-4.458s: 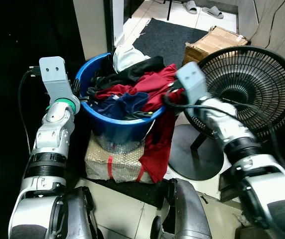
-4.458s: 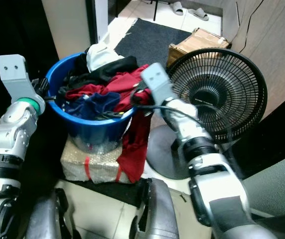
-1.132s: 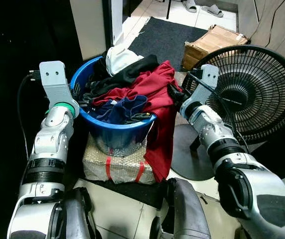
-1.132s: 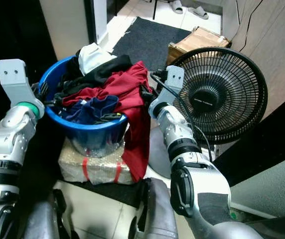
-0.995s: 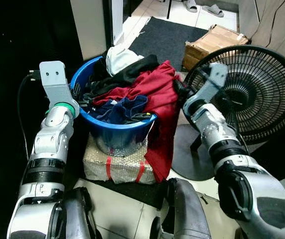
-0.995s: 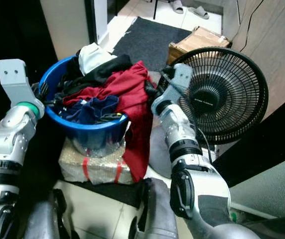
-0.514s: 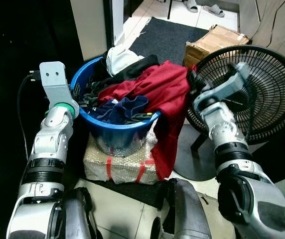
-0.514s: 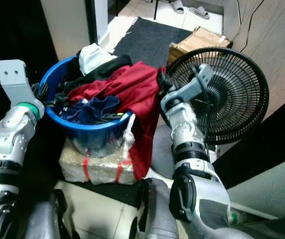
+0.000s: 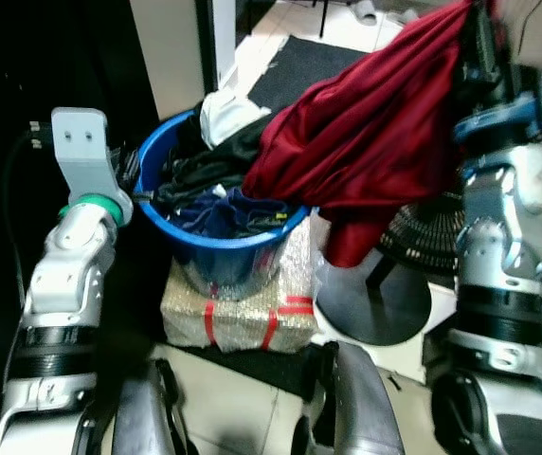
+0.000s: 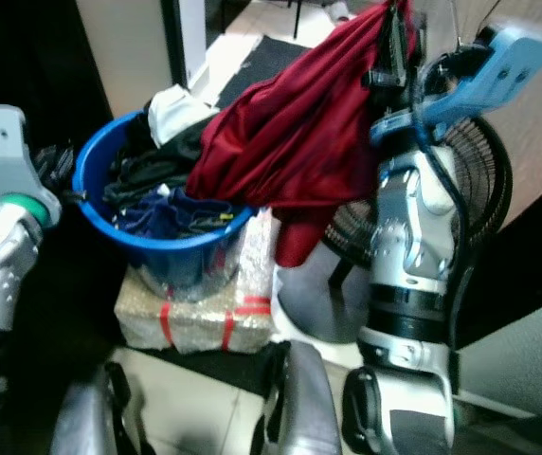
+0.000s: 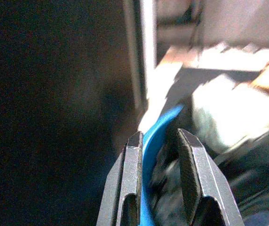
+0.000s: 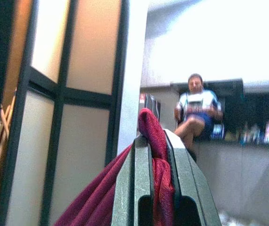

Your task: Clothes washing

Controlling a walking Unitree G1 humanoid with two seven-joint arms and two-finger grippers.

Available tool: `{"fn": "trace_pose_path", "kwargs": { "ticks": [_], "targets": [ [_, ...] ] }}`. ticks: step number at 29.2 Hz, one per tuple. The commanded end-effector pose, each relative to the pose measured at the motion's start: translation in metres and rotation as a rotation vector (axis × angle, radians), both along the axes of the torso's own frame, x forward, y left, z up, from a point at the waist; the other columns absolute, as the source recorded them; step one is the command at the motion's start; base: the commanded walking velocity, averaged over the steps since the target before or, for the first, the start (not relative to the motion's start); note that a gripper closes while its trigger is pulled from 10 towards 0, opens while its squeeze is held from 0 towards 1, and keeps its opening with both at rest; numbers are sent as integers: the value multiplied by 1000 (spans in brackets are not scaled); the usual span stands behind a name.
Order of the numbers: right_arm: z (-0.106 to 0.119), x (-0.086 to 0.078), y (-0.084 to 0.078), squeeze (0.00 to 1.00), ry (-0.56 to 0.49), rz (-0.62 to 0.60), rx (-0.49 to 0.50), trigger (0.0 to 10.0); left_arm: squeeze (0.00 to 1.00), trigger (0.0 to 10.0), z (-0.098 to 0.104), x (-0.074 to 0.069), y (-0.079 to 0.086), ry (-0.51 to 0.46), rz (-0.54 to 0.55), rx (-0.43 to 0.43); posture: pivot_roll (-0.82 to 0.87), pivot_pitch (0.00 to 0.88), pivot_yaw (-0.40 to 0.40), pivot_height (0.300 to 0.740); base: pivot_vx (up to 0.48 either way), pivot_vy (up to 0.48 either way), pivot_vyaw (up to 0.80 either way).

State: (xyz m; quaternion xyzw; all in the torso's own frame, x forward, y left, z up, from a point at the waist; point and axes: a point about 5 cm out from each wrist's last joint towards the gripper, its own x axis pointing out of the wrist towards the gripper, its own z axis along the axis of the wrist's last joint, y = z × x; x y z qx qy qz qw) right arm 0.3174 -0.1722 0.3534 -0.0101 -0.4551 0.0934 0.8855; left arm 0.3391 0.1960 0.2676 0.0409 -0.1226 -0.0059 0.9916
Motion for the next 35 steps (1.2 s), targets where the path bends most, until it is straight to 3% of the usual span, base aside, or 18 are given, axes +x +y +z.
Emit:
{"fn": "trace_pose_path", "kwargs": {
  "ticks": [1,2,5,11,24,35],
  "targets": [
    [-43,15,2,0,185,-42,14,10000,0,10000,13,-6,-15,-36,-83,16,37,41,23,471,0,0,0],
    [-43,15,2,0,185,-42,14,10000,0,10000,13,-6,-15,-36,-83,16,37,41,23,471,0,0,0],
    [-81,19,7,0,358,-58,56,10000,0,10000,24,-15,-27,-90,-135,55,43,35,23,471,0,0,0],
    [-108,15,17,0,482,-34,89,10000,0,10000,33,-22,-33,-146,-152,43,39,32,19,471,0,0,0],
    [-113,16,17,0,503,-69,102,10000,0,10000,28,-14,-38,-112,-124,-16,25,26,18,471,0,0,0],
    [-113,19,17,0,510,-75,91,10000,0,10000,22,-14,-38,-105,-110,-8,25,32,16,471,0,0,0]
  ]
}}
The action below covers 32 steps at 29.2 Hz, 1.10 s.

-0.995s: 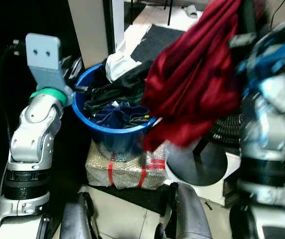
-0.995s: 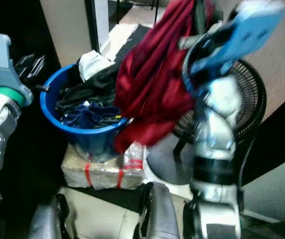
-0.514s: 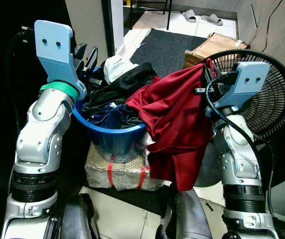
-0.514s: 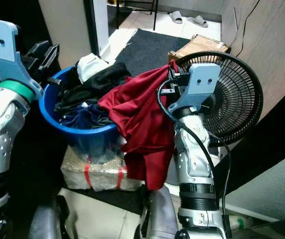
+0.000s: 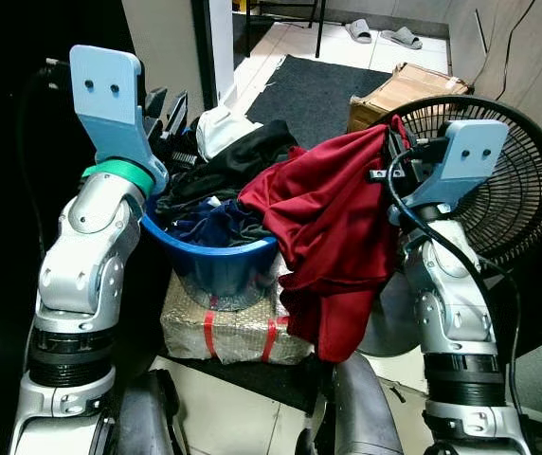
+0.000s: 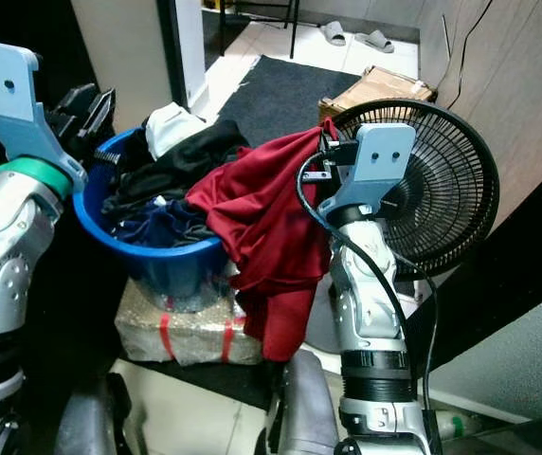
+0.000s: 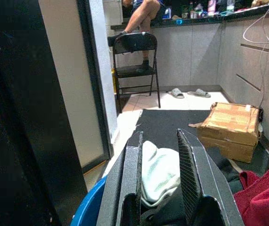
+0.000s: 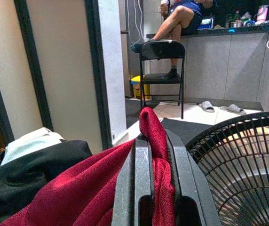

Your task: Clothes washing

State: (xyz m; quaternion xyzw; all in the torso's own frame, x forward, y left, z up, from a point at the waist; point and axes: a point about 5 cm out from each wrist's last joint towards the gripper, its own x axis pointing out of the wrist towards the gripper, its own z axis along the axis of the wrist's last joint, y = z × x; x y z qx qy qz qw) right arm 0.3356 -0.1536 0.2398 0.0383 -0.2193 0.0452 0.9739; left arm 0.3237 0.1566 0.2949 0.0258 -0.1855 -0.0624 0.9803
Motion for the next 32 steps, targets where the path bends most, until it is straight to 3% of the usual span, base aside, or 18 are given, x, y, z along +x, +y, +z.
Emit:
{"fn": "trace_pose_path", "kwargs": {
  "ticks": [1,12,32],
  "targets": [
    [0,0,-2,0,-1,-12,0,10000,0,10000,-5,2,1,17,12,8,25,32,16,471,0,0,0],
    [0,0,-1,0,0,-10,2,10000,0,10000,-7,3,2,26,18,8,28,33,17,471,0,0,0],
    [-2,3,-3,0,25,-22,2,10000,0,10000,-11,3,2,39,19,11,26,45,15,556,0,0,0]
  ]
}}
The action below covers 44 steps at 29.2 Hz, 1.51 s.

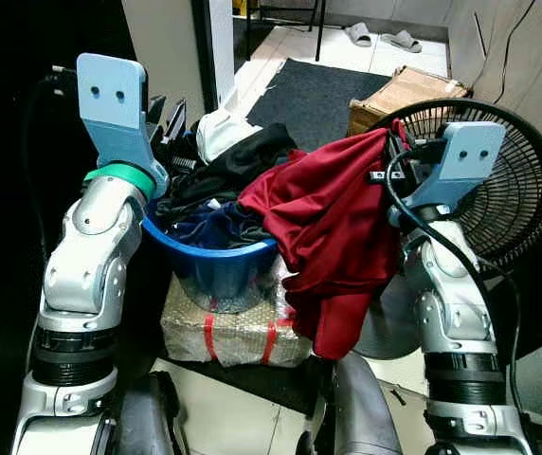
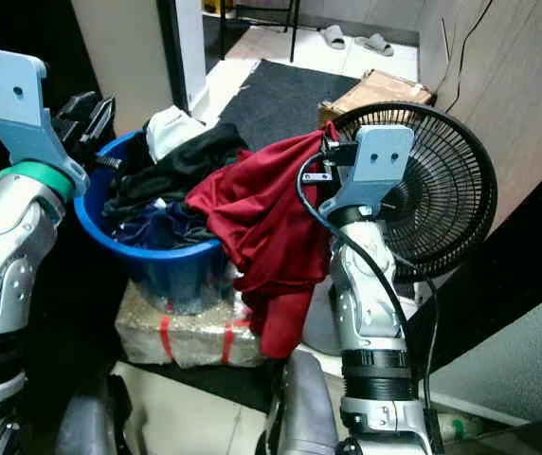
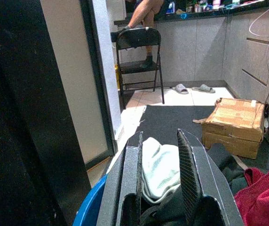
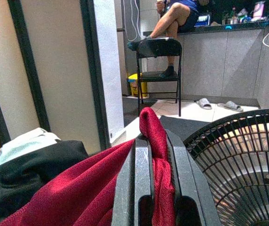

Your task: Clothes washing

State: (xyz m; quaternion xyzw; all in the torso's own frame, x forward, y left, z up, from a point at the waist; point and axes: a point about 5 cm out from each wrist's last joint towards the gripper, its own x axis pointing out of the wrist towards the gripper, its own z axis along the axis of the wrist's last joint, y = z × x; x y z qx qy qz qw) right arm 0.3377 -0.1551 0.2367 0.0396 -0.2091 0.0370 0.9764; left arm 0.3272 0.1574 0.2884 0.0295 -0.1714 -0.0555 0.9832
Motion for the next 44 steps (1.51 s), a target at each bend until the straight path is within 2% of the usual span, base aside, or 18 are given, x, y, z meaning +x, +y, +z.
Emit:
{"fn": "trace_pose_path", "kwargs": {
  "ticks": [1,25,32,44],
  "targets": [
    [1,1,-1,0,4,-6,-3,10000,0,10000,-4,0,1,12,4,5,26,46,14,561,0,0,0],
    [0,1,1,0,9,-2,4,10000,0,10000,-5,0,1,15,3,5,29,50,18,631,0,0,0],
    [-1,1,1,0,11,-2,6,10000,0,10000,-5,-1,1,16,2,4,28,52,17,671,0,0,0],
    [-1,0,2,0,11,-3,6,10000,0,10000,-5,0,0,16,-1,3,27,53,17,706,0,0,0]
  ]
}}
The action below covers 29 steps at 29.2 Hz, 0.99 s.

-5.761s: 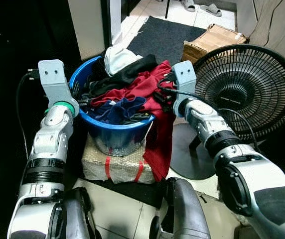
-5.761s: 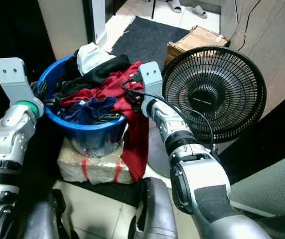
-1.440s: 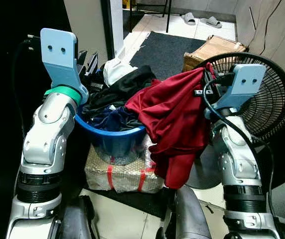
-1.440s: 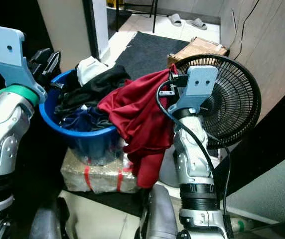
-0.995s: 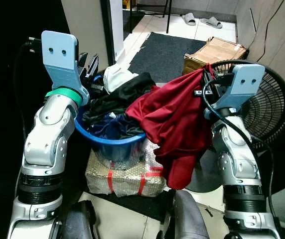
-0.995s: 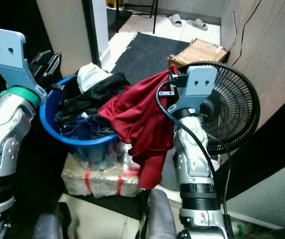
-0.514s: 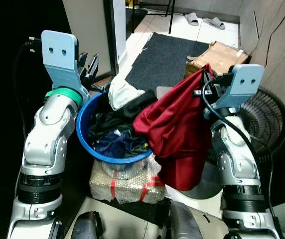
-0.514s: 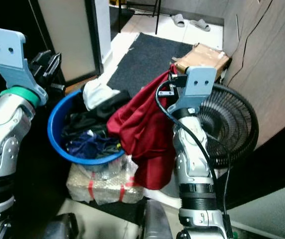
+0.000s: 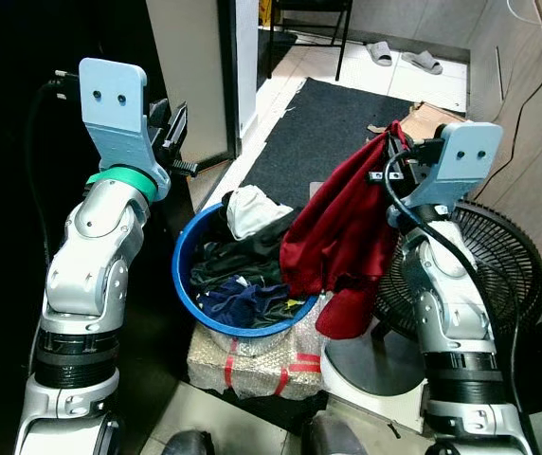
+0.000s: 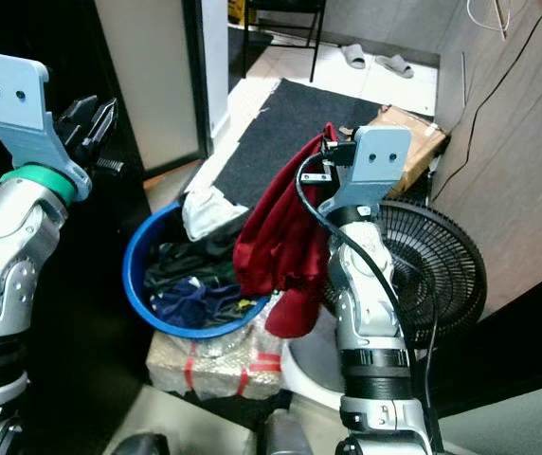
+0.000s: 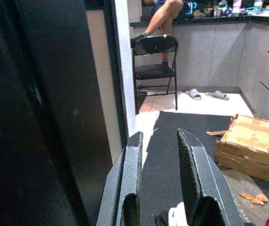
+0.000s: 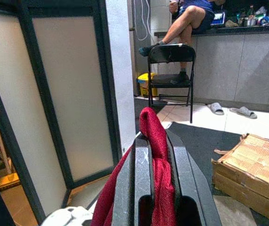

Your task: Clothes washing

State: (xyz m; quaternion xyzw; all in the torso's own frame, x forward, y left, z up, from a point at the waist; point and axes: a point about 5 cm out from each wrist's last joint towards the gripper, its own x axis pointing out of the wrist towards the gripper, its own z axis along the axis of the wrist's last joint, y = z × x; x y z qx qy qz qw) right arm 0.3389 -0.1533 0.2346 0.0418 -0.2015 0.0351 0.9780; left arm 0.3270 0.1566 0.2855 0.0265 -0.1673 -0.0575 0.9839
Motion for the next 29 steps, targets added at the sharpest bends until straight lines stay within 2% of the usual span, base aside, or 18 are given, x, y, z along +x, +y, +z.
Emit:
{"fn": "trace_pose_path", "kwargs": {
  "ticks": [1,8,29],
  "targets": [
    [1,-1,0,0,-5,-1,1,10000,0,10000,-2,0,1,8,4,8,28,54,18,711,0,0,0],
    [0,-1,0,0,-2,0,1,10000,0,10000,-4,0,1,16,7,8,29,54,17,740,0,0,0],
    [-9,0,1,0,30,-19,-22,10000,0,10000,-7,1,-2,25,0,12,22,36,16,740,0,0,-38]
  ]
}}
